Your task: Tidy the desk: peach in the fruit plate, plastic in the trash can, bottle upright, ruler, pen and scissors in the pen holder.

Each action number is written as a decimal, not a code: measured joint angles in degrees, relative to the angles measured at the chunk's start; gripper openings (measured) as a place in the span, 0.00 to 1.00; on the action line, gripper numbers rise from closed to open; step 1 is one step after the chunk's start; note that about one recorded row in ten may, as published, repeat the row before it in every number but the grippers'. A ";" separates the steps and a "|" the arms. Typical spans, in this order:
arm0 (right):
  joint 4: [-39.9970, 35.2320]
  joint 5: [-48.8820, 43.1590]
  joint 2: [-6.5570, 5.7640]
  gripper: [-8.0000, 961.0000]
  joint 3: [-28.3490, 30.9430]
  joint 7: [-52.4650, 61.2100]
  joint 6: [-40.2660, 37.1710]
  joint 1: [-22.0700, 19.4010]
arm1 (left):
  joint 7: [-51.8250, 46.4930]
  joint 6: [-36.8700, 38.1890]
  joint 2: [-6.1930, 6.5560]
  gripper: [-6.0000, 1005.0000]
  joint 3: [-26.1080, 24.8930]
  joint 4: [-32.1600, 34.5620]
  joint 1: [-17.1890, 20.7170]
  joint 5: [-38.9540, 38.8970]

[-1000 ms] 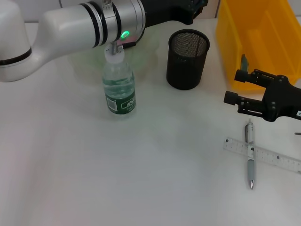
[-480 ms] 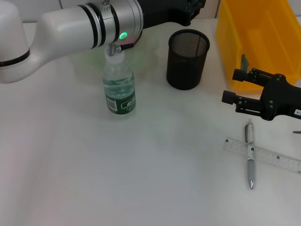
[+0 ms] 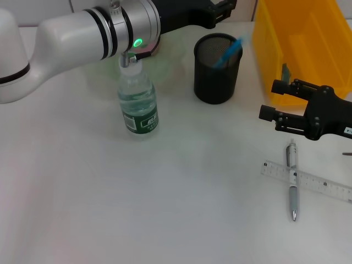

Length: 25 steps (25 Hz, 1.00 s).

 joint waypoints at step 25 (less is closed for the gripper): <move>0.34 0.29 -0.15 0.81 -0.06 0.32 -1.09 -1.05 | -2.07 28.88 0.87 0.77 -5.60 14.75 13.02 -1.95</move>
